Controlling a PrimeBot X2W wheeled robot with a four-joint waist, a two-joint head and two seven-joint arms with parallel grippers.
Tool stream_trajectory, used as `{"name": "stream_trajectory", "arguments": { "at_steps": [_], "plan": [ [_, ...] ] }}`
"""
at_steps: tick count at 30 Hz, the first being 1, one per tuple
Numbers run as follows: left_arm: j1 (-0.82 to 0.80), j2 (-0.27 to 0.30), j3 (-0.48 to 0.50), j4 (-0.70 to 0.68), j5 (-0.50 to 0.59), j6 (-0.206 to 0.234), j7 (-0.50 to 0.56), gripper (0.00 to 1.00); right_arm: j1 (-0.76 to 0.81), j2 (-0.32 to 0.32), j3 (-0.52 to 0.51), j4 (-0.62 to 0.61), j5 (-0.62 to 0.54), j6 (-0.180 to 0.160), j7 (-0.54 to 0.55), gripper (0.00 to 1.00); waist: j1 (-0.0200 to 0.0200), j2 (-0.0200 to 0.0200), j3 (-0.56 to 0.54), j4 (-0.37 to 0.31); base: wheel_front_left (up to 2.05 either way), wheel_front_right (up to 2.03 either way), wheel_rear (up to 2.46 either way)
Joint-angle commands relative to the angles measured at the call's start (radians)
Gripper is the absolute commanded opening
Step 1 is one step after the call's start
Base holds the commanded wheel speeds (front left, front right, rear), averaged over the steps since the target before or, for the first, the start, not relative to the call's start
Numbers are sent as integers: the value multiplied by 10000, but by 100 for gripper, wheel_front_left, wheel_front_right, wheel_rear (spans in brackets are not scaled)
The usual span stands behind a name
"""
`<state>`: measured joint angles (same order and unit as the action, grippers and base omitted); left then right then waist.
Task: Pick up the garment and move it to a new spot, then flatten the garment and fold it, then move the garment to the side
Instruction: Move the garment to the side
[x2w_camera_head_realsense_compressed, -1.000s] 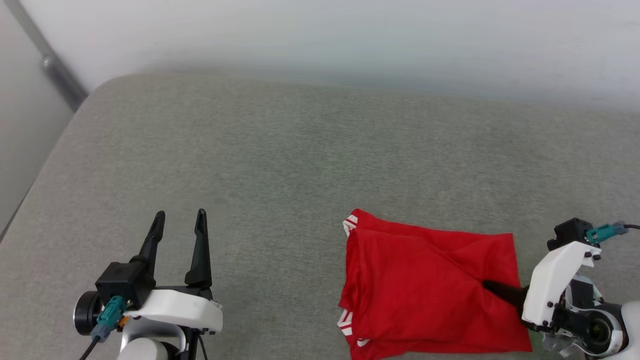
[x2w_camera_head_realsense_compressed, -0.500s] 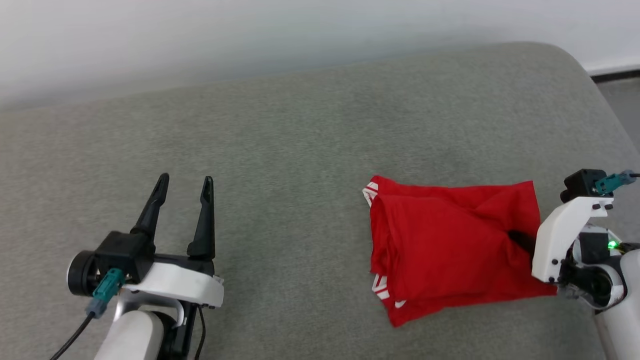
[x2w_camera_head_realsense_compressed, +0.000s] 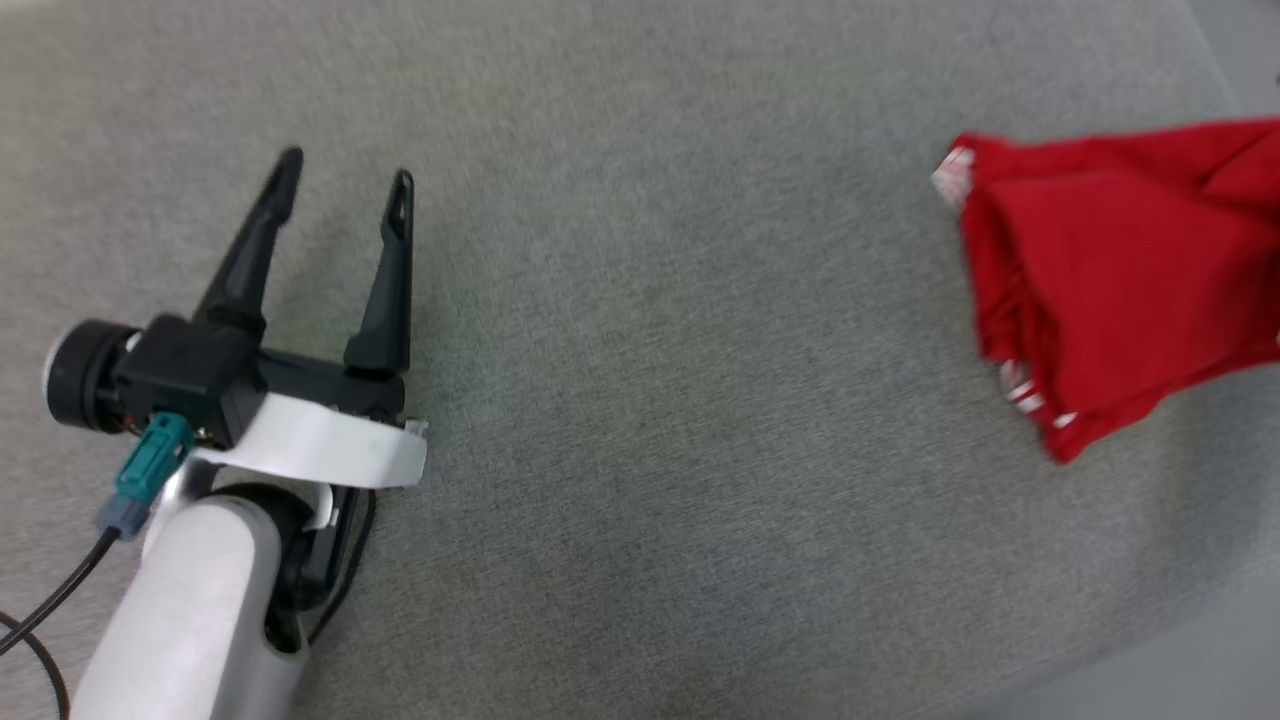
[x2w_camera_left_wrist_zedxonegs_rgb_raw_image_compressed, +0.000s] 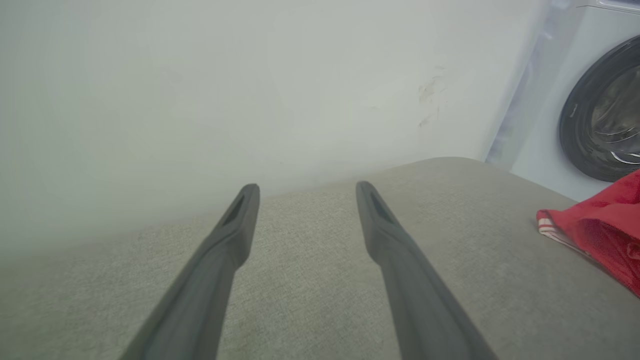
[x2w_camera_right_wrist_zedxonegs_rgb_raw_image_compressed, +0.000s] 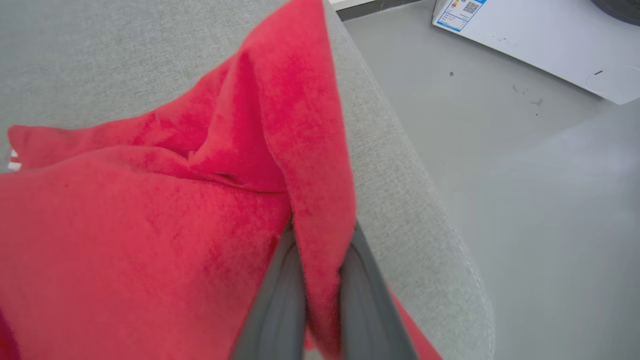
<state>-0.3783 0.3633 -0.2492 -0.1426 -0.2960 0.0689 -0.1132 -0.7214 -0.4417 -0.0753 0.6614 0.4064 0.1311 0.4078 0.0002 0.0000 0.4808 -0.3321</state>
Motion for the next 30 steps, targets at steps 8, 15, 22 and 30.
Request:
{"name": "stream_trajectory", "arguments": {
  "at_steps": [8, 15, 22, 30],
  "plan": [
    [-558, 302, 135, -598, 275, 108, 254, 100, -1120, -127, -1106, 845, -841, -9, -1067, 7, -2, 0, 1496, 69, 0, 0, 0],
    [-558, 365, 89, -634, 273, 162, 328, 100, -1373, 261, -1476, 1531, -1728, -9, -2975, 100, -2, 0, 1591, 69, 0, 0, 0],
    [-67, 245, 121, -210, 72, 237, 16, 100, -995, 492, -1409, 1670, -2324, -8, -4418, 100, -2, 0, 700, 3, 0, 0, 0],
    [1018, -268, 83, 585, -451, 449, -574, 100, 471, 817, -387, 602, -2256, -8, -5003, 100, -2, 0, -1166, 273, 0, 0, 0]
  ]
}}
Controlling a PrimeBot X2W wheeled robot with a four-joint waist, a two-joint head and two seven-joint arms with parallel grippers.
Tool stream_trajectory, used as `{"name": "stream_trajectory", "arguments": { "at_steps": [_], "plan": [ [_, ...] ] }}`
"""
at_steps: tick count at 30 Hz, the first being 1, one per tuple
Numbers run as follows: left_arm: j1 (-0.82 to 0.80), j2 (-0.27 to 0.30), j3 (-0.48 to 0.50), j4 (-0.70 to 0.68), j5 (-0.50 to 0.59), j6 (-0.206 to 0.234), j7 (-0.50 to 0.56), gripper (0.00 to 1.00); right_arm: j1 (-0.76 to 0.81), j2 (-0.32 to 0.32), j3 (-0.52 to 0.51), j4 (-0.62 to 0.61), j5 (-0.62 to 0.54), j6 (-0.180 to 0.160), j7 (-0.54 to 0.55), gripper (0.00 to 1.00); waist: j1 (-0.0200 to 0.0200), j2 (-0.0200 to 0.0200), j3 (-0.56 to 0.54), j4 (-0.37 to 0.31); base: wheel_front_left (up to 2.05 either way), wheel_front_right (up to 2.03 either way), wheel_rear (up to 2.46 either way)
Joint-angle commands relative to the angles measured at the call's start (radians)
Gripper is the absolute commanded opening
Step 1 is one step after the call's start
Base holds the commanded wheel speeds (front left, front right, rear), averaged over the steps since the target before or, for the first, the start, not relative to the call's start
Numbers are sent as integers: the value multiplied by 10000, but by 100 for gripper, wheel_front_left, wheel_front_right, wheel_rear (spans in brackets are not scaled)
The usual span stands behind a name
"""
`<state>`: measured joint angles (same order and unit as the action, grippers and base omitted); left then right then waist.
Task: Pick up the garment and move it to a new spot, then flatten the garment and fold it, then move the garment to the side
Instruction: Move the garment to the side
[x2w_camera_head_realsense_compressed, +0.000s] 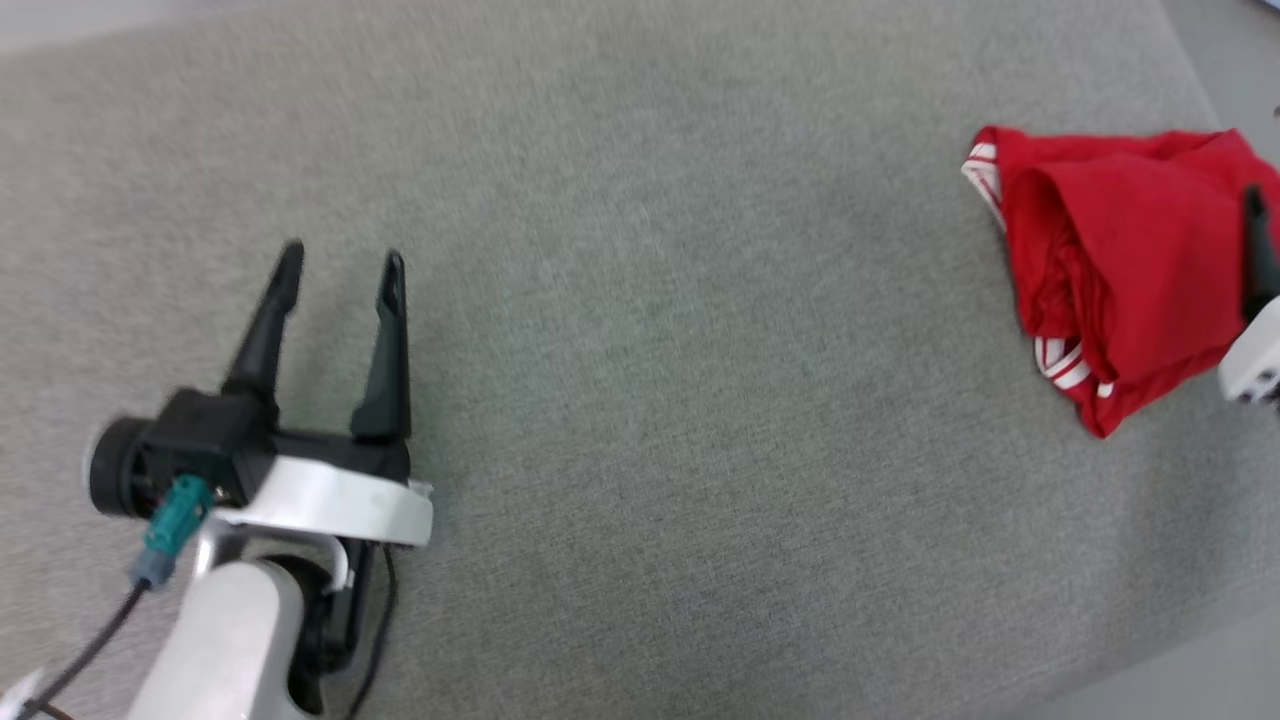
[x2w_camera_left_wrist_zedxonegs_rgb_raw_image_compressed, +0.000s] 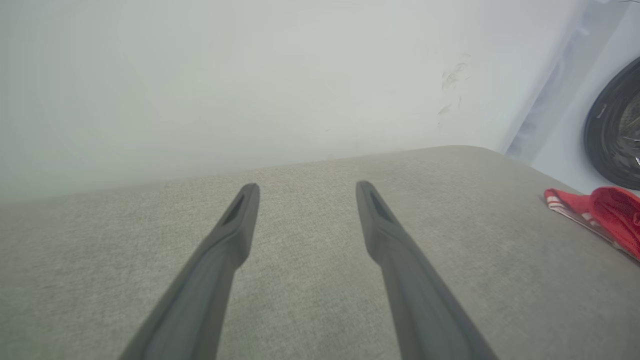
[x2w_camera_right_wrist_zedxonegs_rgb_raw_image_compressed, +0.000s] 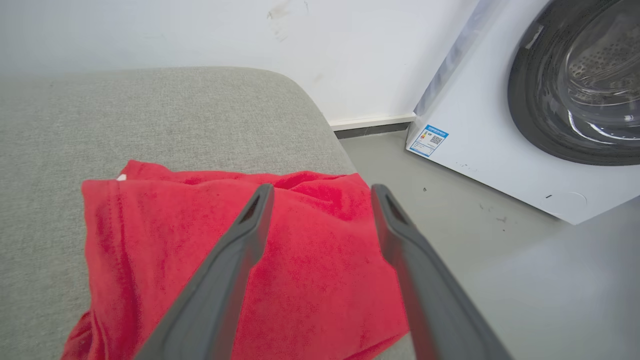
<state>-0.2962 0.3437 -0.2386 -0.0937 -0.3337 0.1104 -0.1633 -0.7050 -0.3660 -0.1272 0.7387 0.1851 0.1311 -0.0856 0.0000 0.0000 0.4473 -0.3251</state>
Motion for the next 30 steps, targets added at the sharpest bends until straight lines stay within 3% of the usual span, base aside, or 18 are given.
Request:
{"name": "stream_trajectory", "arguments": {
  "at_steps": [1, 11, 18, 30],
  "plan": [
    [331, -167, -37, 200, -150, 39, -153, 100, 564, 152, 250, -361, 67, -9, -86, 100, 0, 0, -1071, 282, 0, 0, 0],
    [1440, -565, -57, 990, -572, 186, -576, 100, 3117, 965, 1409, -2570, 652, -8, 401, 100, 0, 0, -2580, 1505, 0, 0, 0],
    [1925, -621, 140, 1472, -764, 278, -768, 100, 4447, 1635, 1600, -4278, 500, -8, 380, 100, 0, 0, -3226, 2445, 0, 0, 0],
    [3172, -583, 481, 1670, -971, 543, -909, 100, 6683, 2482, 1374, -7269, -238, -8, 827, 100, 0, 0, -4206, 2576, 0, 0, 0]
  ]
}}
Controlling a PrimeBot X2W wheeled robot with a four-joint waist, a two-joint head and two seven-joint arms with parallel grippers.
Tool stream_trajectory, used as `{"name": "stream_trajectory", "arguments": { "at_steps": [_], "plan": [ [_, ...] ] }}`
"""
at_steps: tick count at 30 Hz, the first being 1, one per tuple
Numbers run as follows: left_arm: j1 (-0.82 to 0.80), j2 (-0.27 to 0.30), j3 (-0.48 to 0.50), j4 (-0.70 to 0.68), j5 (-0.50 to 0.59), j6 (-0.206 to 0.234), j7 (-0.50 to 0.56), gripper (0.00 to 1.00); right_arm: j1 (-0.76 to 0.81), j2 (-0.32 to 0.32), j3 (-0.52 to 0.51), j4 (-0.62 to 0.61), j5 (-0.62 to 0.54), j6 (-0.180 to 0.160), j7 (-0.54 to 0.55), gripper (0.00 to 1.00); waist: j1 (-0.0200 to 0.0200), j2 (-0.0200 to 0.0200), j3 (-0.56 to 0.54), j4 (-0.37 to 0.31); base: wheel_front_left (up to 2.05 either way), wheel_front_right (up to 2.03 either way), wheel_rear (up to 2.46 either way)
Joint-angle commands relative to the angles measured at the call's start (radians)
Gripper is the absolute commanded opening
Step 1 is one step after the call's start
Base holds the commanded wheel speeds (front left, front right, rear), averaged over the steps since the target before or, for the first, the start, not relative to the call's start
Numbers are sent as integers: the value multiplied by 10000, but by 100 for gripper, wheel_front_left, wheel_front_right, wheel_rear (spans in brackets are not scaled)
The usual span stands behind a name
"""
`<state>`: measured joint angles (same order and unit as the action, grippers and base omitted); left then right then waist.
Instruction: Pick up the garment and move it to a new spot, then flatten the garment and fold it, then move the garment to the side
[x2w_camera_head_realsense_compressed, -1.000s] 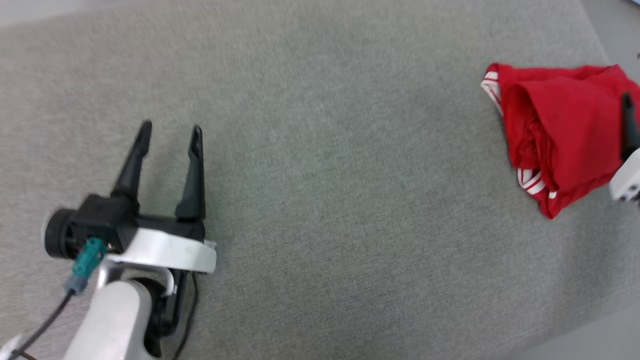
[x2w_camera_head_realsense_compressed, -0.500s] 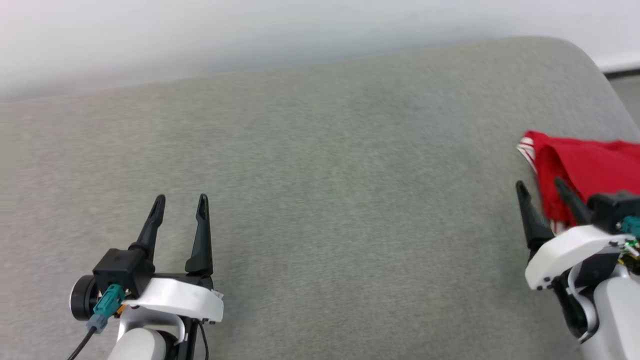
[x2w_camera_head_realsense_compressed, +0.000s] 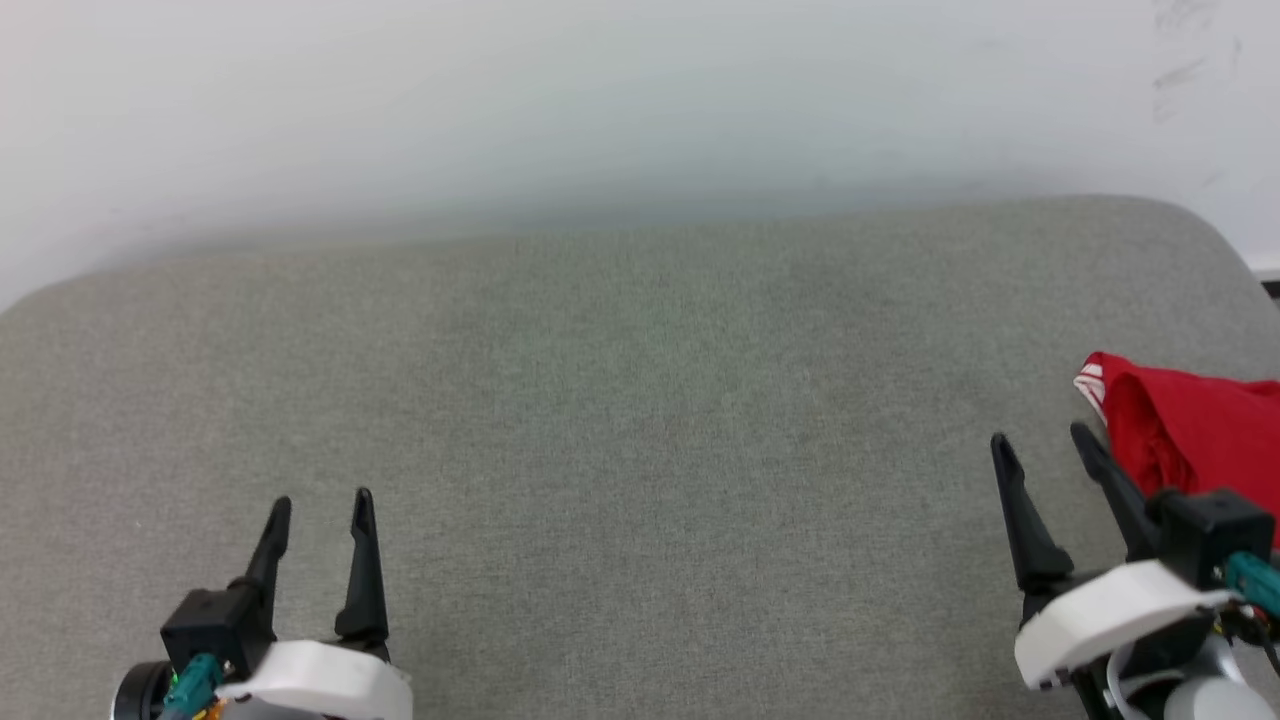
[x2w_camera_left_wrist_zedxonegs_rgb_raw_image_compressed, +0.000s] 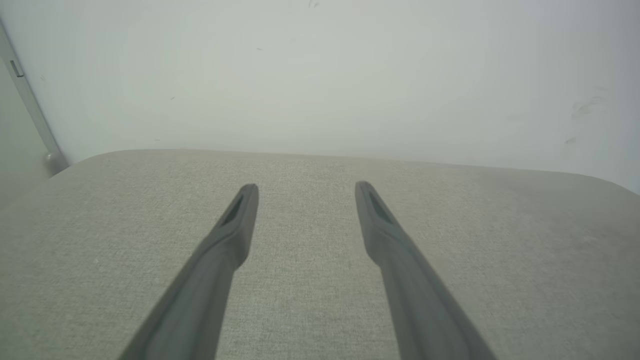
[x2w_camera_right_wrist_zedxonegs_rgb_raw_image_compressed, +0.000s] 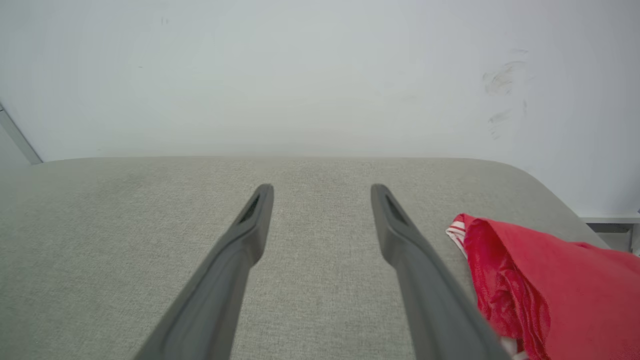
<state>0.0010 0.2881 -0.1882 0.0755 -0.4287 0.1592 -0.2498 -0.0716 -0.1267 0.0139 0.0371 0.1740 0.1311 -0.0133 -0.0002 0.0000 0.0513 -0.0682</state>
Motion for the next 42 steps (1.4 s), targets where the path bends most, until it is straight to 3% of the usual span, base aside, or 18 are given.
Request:
{"name": "stream_trajectory", "arguments": {
  "at_steps": [1, 12, 39, 40, 42],
  "plan": [
    [284, -34, -43, -36, -8, 70, -51, 100, 535, 127, -82, -461, -151, -8, 191, 100, 2, 0, -334, 4, 0, 0, 0],
    [571, 61, -341, -43, 215, 166, 74, 100, 1579, 342, -122, -1776, -346, -8, 862, 100, 2, 0, -817, 64, 0, 0, 0],
    [480, 185, -514, -91, 178, 257, 103, 100, 1398, 263, -52, -1796, -242, -8, 938, 100, 2, 0, -904, 322, 0, 0, 0],
    [520, 147, -520, -62, 181, 251, 166, 0, 1471, 299, -50, -1796, -253, 0, 942, 0, 2, 0, -905, 322, 0, 0, 0],
    [583, 71, -564, 93, 148, 245, 187, 0, 1551, 326, -37, -1612, -223, 0, 938, 0, 2, 0, -905, 324, 0, 0, 0]
  ]
}}
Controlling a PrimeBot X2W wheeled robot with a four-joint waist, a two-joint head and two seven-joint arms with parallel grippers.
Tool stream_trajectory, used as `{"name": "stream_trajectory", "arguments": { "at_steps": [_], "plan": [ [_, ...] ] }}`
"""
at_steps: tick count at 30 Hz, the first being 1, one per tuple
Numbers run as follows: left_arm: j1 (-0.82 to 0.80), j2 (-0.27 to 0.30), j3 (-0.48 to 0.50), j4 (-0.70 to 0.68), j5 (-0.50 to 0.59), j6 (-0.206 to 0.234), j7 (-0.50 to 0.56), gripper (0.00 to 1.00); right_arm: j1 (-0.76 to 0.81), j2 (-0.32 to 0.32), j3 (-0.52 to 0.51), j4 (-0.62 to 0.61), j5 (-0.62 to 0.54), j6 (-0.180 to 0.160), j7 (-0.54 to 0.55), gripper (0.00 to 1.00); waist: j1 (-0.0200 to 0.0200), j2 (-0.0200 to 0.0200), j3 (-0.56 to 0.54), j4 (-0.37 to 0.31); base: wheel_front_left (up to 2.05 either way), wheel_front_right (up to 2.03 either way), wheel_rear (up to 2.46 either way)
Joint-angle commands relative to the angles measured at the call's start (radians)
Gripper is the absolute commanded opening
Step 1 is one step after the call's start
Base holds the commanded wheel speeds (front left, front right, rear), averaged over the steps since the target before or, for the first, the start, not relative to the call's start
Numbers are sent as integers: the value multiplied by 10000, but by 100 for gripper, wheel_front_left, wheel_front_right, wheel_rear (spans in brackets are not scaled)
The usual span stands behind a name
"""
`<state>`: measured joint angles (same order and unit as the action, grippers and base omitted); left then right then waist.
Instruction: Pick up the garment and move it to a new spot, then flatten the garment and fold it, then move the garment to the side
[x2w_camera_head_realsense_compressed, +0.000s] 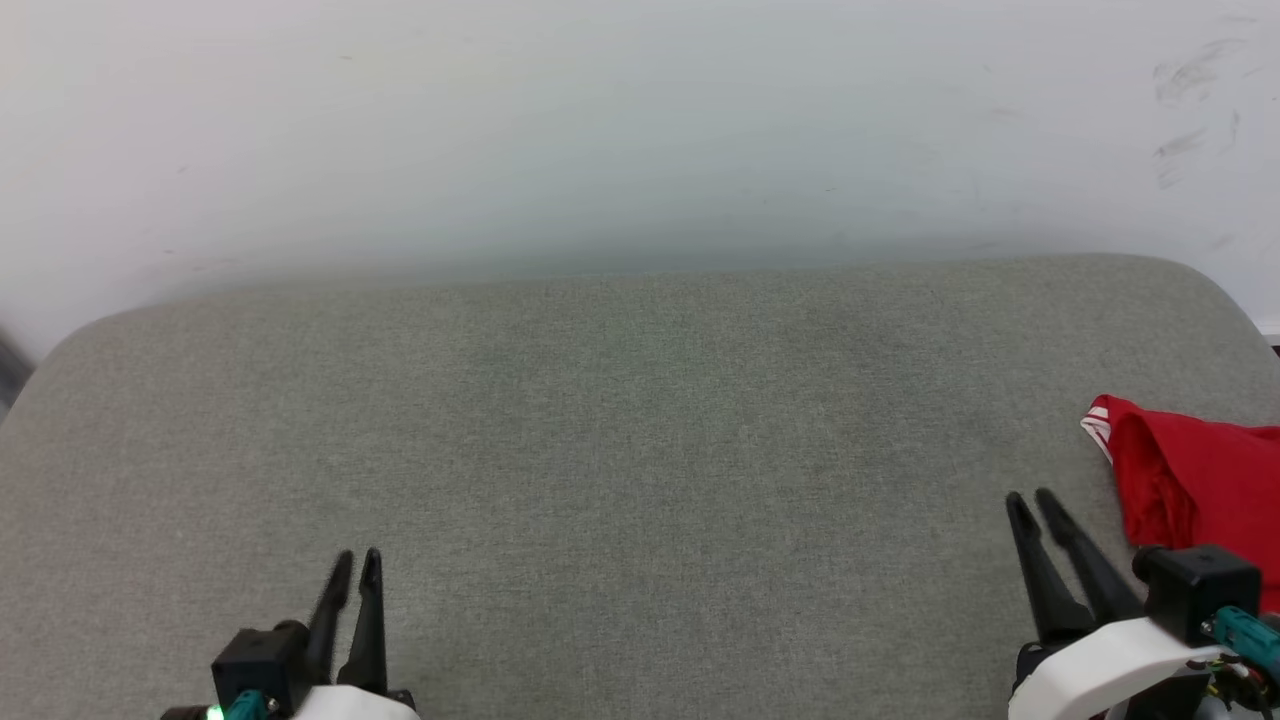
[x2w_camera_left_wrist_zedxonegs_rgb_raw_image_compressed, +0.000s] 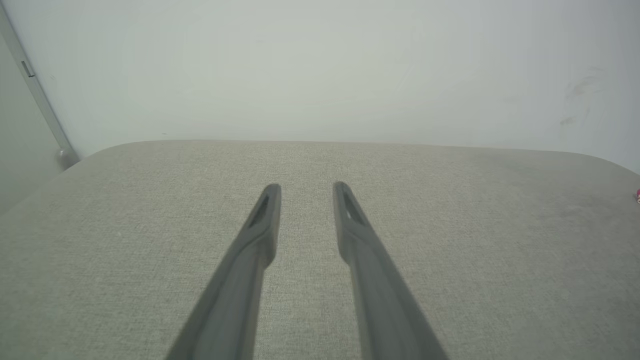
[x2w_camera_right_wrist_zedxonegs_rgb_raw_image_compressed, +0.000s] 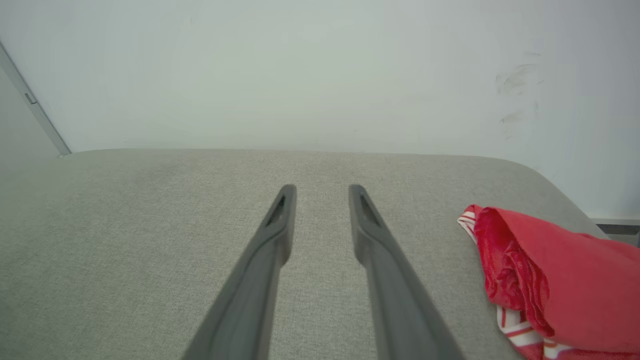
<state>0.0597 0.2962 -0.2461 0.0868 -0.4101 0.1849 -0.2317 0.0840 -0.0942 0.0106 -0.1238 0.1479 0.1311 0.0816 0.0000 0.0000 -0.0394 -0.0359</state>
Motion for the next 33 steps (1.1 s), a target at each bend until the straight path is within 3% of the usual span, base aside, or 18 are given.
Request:
{"name": "stream_trajectory", "arguments": {
  "at_steps": [1, 33],
  "plan": [
    [49, -53, -26, 87, -44, -10, 11, 0, 35, 7, 4, 112, 43, 0, -5, 0, 0, 0, 1, 1, 0, 0, 0],
    [-677, -879, 1258, 692, -4771, -1229, 1237, 0, -756, 100, -379, 1470, 5765, -1, 35, 0, 0, 0, 109, 93, 0, 0, 0]
  ]
}}
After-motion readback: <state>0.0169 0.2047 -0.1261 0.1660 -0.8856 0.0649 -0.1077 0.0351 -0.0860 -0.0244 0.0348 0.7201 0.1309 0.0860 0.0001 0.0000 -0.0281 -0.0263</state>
